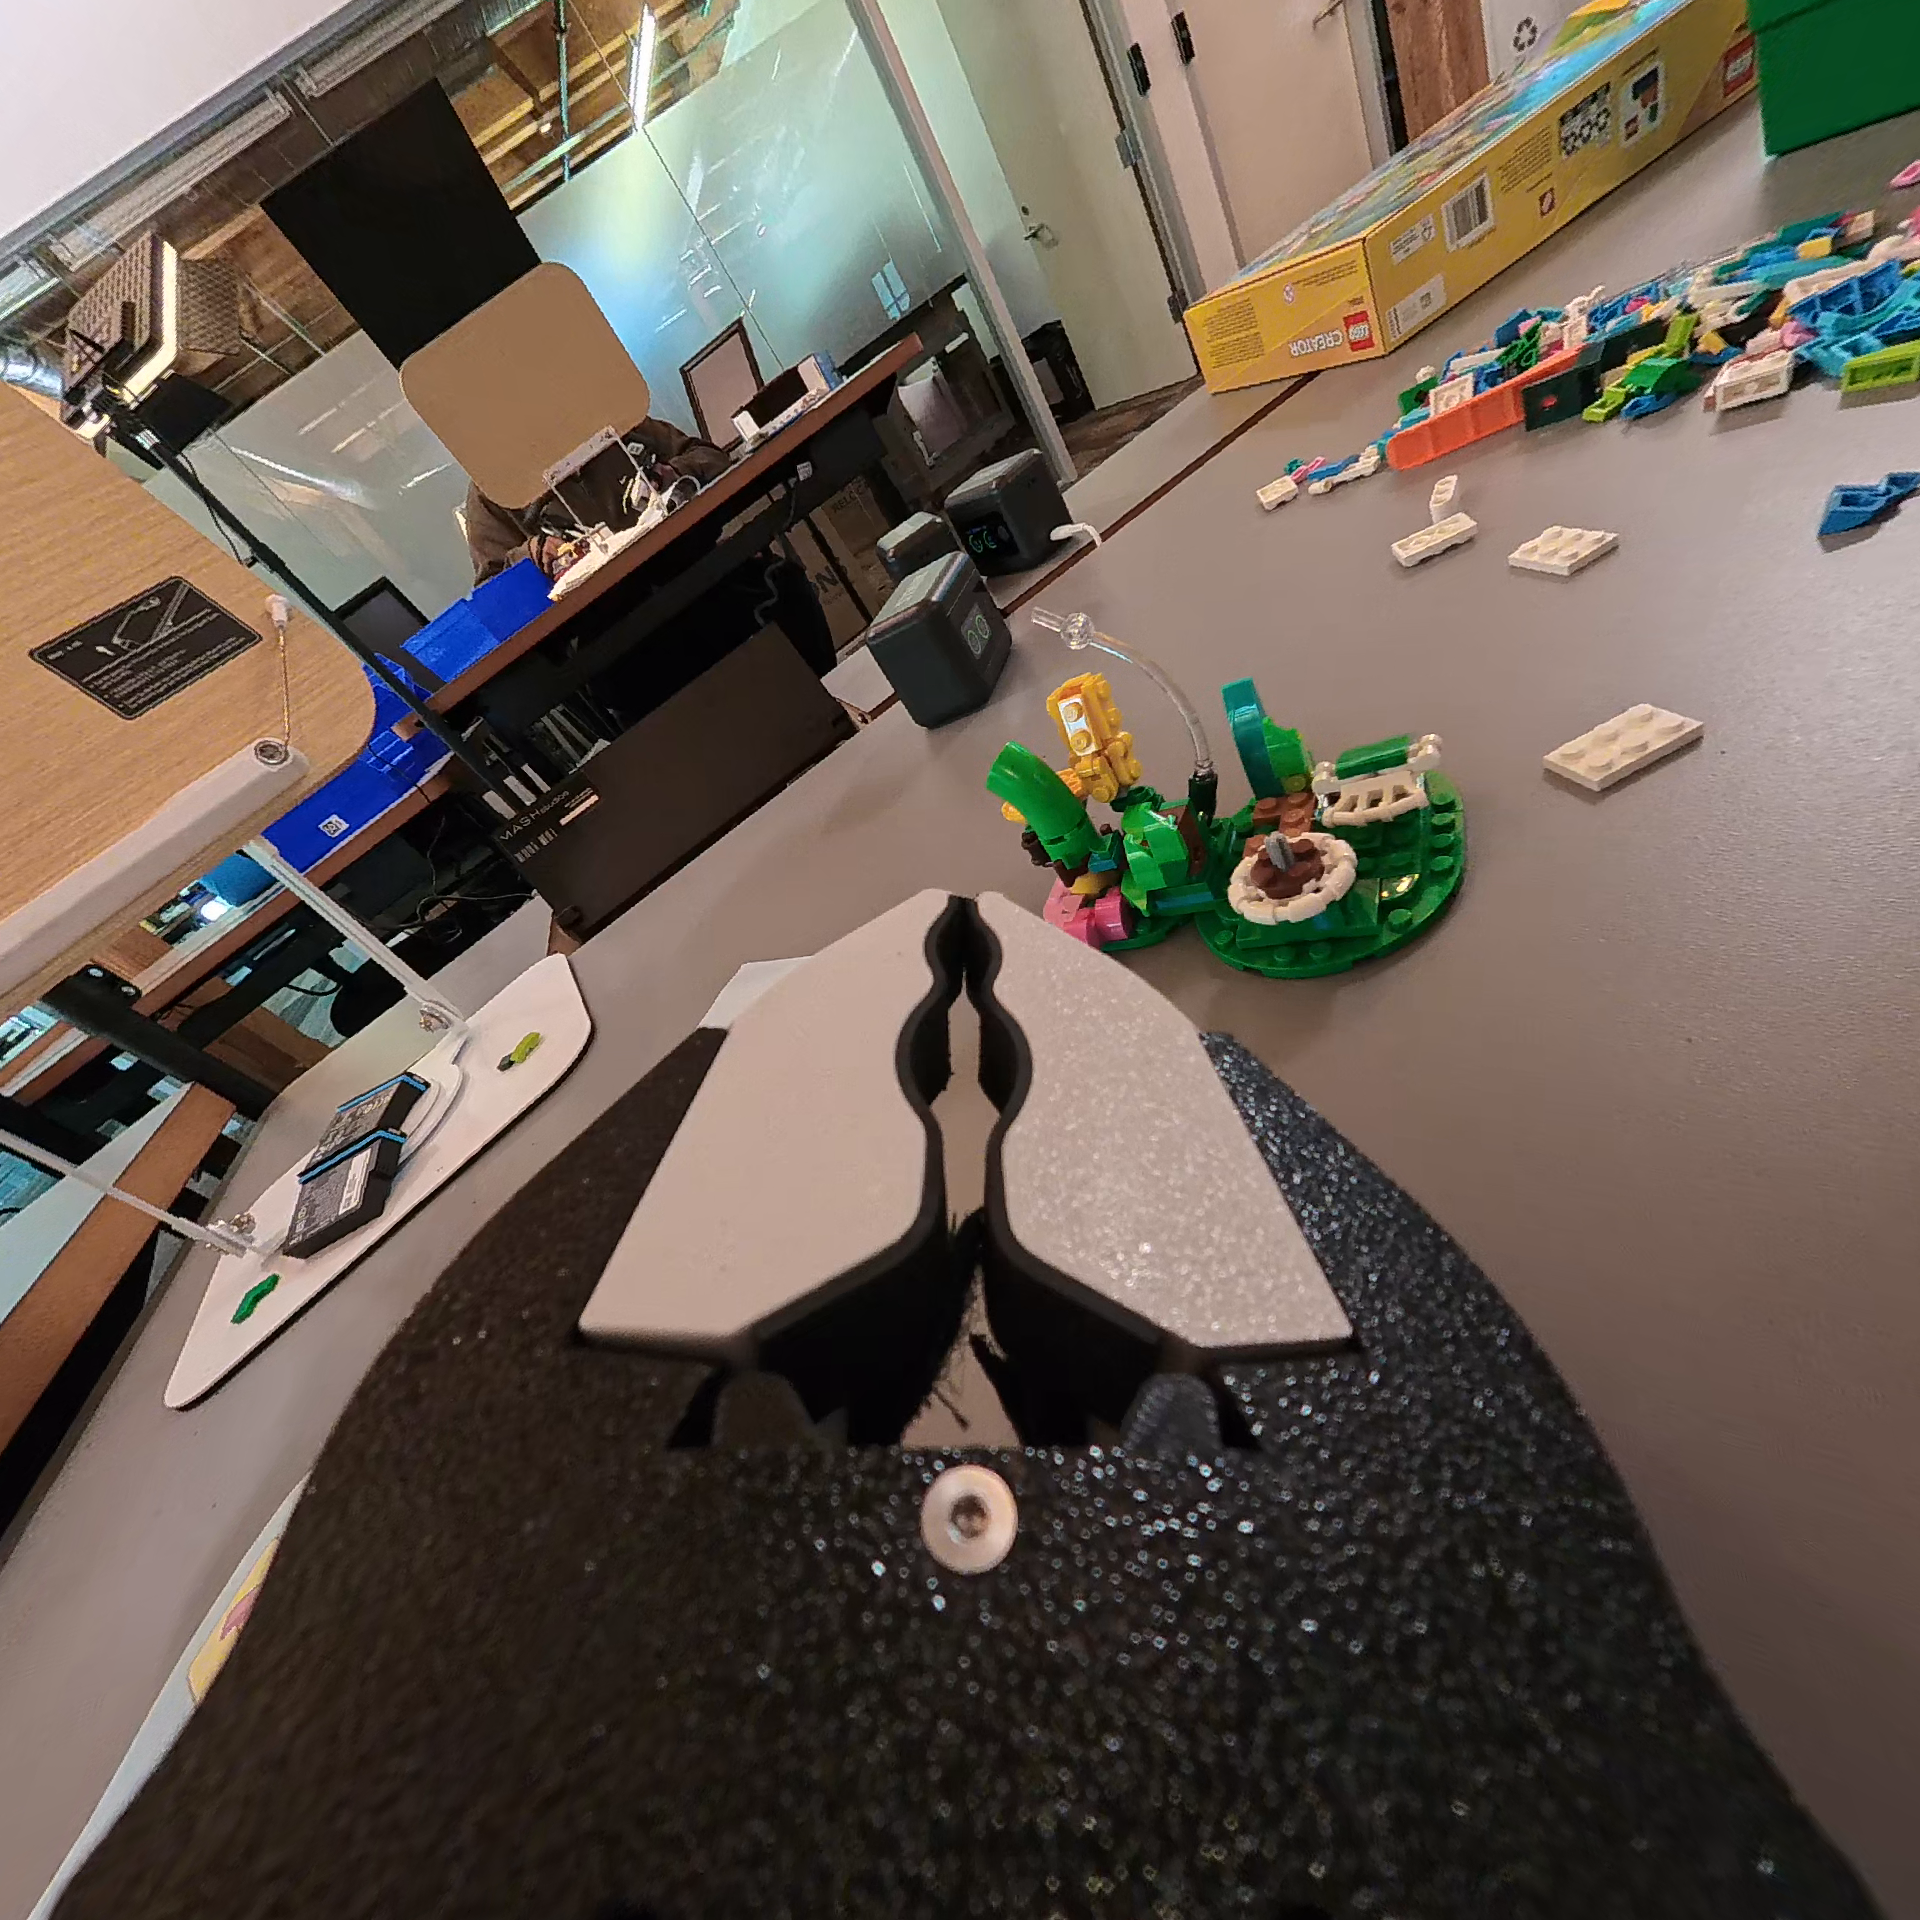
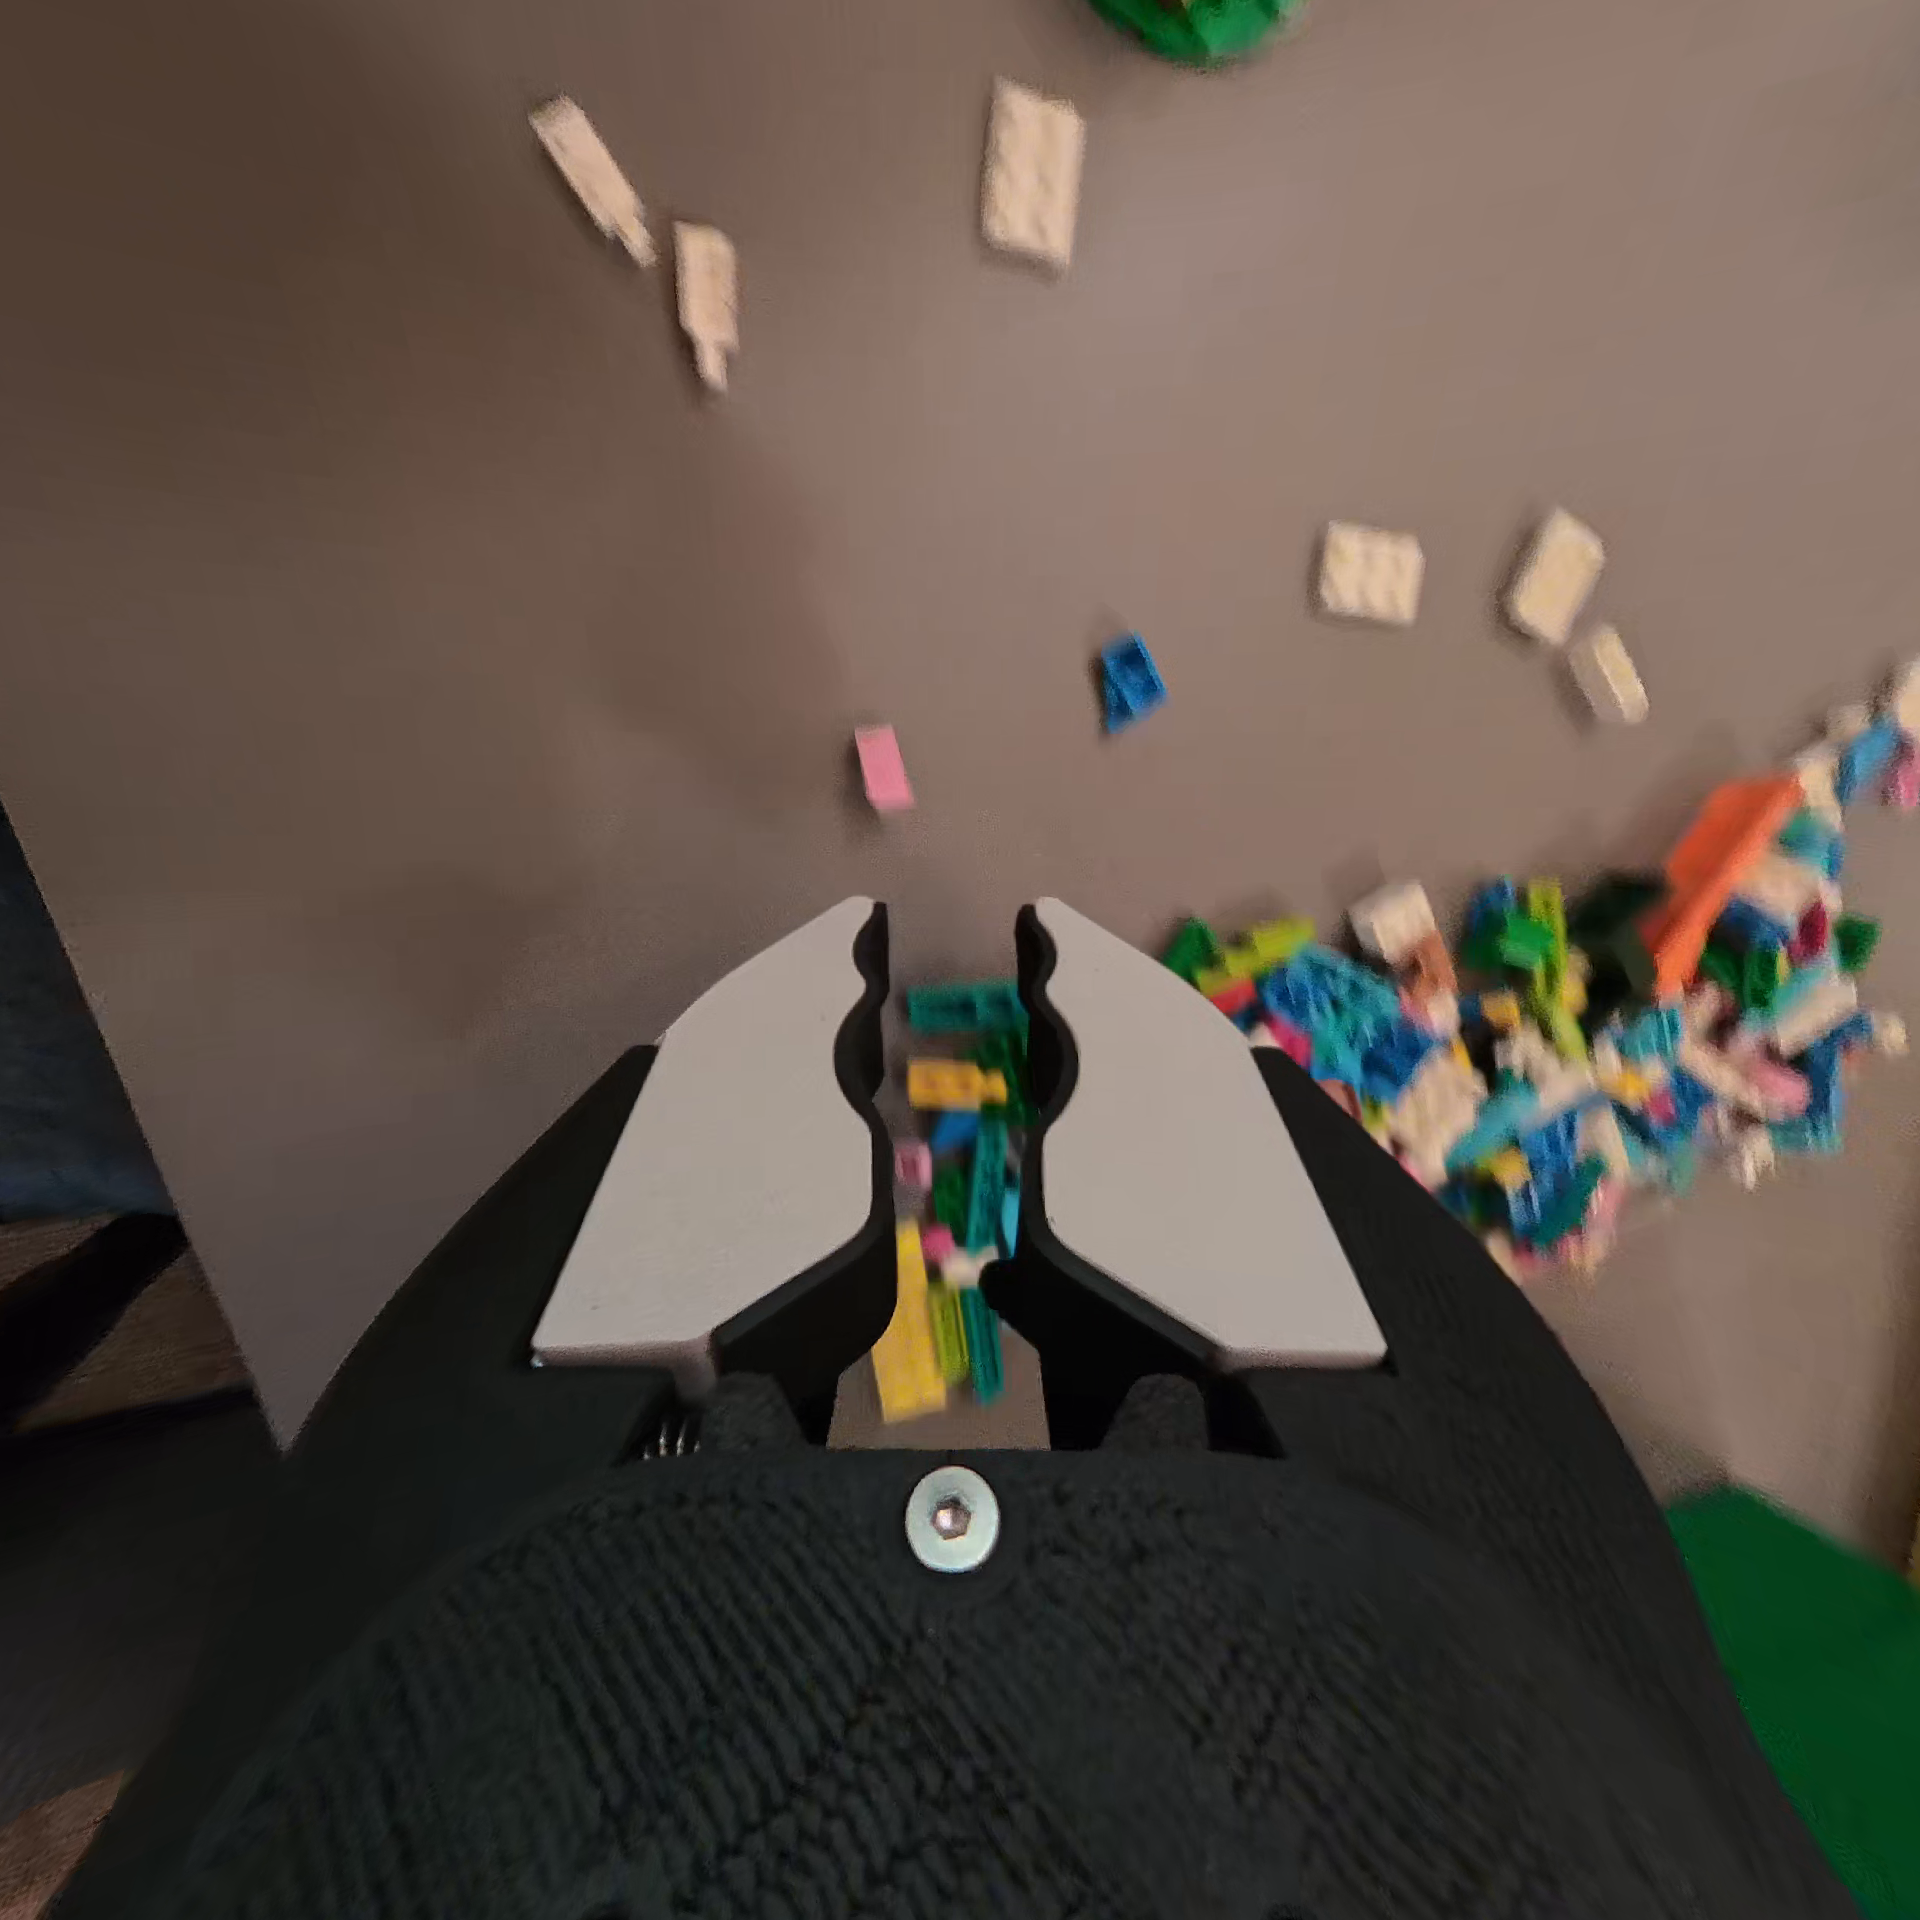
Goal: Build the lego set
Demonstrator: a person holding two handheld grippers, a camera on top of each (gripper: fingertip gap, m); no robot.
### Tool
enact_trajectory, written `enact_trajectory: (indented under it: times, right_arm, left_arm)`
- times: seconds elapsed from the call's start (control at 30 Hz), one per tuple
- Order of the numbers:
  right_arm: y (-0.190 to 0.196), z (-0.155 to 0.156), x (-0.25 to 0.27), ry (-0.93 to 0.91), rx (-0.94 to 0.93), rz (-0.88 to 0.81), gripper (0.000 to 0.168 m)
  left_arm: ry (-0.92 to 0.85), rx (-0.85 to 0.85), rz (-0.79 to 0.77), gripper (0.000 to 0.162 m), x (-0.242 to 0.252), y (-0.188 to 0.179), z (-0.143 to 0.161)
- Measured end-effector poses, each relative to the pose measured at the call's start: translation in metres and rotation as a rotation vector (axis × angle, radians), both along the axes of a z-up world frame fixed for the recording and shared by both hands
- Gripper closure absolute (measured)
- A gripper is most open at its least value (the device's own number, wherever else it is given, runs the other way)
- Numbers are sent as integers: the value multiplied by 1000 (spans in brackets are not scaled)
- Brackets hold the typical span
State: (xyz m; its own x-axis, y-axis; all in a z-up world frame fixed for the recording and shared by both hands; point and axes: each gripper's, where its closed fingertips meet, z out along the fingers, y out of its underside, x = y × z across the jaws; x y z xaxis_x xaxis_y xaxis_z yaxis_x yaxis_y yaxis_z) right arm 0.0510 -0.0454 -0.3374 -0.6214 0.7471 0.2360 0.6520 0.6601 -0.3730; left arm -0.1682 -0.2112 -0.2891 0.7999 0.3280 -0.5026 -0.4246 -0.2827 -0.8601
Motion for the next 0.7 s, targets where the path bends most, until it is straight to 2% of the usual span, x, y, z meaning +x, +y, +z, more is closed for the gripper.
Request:
enact_trajectory:
  times: [0.03, 0.17, 0.23, 0.43, 0.7]
  right_arm:
    - [15, 6, 8, -15, 10, -52, 146]
    - [102, 19, 64, -179, 201, -317, 150]
    - [128, 16, 93, -295, 259, -391, 152]
    - [144, -17, 122, -534, 316, -390, 152]
    - [150, -29, 116, -565, 287, -429, 151]
  left_arm:
    - [0, 0, 0, 162, 0, 0, 0]
    - [1, -3, -2, 162, 0, 1, 0]
    - [2, -4, -2, 162, 0, 1, 0]
    - [3, -5, -3, 162, 1, 1, 0]
    - [3, -4, -5, 162, 1, 1, 0]
